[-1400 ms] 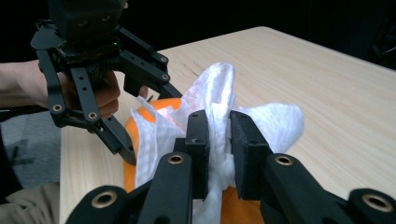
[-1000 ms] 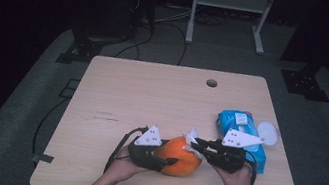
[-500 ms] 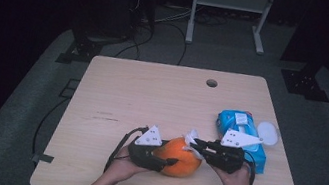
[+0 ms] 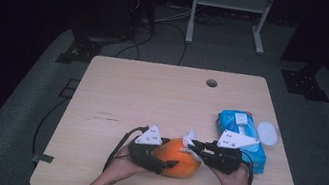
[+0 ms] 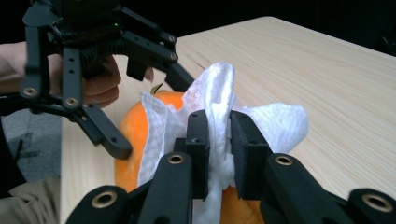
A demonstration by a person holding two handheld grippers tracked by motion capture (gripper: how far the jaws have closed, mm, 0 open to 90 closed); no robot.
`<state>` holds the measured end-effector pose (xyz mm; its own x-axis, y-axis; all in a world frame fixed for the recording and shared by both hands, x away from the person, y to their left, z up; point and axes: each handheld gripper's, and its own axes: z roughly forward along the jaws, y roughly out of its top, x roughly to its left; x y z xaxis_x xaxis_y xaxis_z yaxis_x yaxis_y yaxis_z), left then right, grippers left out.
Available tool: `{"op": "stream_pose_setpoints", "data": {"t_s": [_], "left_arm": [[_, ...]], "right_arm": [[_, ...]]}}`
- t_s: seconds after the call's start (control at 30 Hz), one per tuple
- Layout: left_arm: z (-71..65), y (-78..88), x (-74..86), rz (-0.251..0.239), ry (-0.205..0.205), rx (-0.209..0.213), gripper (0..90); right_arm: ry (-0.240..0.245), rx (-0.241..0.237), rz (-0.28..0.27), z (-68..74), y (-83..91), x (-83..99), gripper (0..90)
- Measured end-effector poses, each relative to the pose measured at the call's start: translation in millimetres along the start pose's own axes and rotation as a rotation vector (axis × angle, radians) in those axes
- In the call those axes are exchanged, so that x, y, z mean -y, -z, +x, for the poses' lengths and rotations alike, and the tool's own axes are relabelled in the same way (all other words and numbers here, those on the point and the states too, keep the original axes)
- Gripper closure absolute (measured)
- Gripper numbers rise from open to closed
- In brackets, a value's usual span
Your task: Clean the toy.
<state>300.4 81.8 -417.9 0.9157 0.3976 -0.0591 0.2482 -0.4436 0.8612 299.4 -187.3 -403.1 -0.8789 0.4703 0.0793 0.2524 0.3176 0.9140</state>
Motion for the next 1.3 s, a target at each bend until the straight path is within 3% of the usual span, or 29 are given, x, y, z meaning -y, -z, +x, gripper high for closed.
{"op": "stream_pose_setpoints", "data": {"t_s": [0.1,0.23,0.33,0.43,0.53,0.57,0.63,0.73,0.83,0.9,1.0,1.03,1.17,1.3], "left_arm": [[6.2,-2.1,4.0,0.012,0.027,0.004,10.0],[9.7,-6.8,8.8,0.004,0.051,0.026,10.2],[5.2,-5.7,7.7,-0.006,0.032,-0.004,21.7],[-1.9,-6.4,4.6,-0.009,0.004,-0.026,32.7],[-6.4,-5.0,2.4,-0.002,-0.019,-0.037,37.9],[-5.6,-2.7,2.6,-0.013,-0.013,-0.031,39.3],[-4.2,1.4,1.5,-0.021,-0.004,-0.030,40.3],[-1.8,6.1,-0.2,-0.025,0.003,-0.033,40.2],[-2.7,3.2,0.3,-0.020,0.005,-0.029,40.1],[-5.3,1.6,-1.5,-0.018,0.000,-0.028,39.7],[-5.1,0.9,-0.3,-0.013,-0.001,-0.026,36.7],[-3.0,0.7,0.6,-0.017,0.022,-0.018,33.5],[6.0,0.2,1.7,-0.030,0.082,0.024,20.0],[7.0,-3.2,6.2,-0.018,0.076,0.034,18.4]], "right_arm": [[-0.023,0.019,0.005,-6.0,1.7,3.4,77.4],[-0.057,0.036,0.001,-15.0,4.5,7.8,77.4],[-0.063,0.029,-0.022,-12.8,6.1,6.2,77.4],[-0.051,-0.020,-0.058,-3.2,4.0,-0.6,77.4],[0.037,-0.017,-0.038,12.1,-4.3,-6.6,77.4],[0.046,-0.012,-0.034,12.8,-4.5,-7.0,77.4],[0.010,-0.015,-0.037,6.3,-1.0,-5.2,77.4],[-0.022,0.025,-0.025,-4.7,4.5,0.4,77.5],[-0.036,0.011,-0.044,-4.7,5.6,0.1,77.5],[-0.014,-0.029,-0.058,5.1,1.1,-4.8,77.4],[0.040,-0.025,-0.032,15.6,-6.4,-7.9,77.4],[0.042,-0.026,-0.025,14.5,-7.2,-7.3,77.4],[0.013,-0.007,-0.007,4.7,-5.1,-1.6,77.4],[-0.020,0.018,-0.001,-5.8,-0.8,3.1,77.4]]}}
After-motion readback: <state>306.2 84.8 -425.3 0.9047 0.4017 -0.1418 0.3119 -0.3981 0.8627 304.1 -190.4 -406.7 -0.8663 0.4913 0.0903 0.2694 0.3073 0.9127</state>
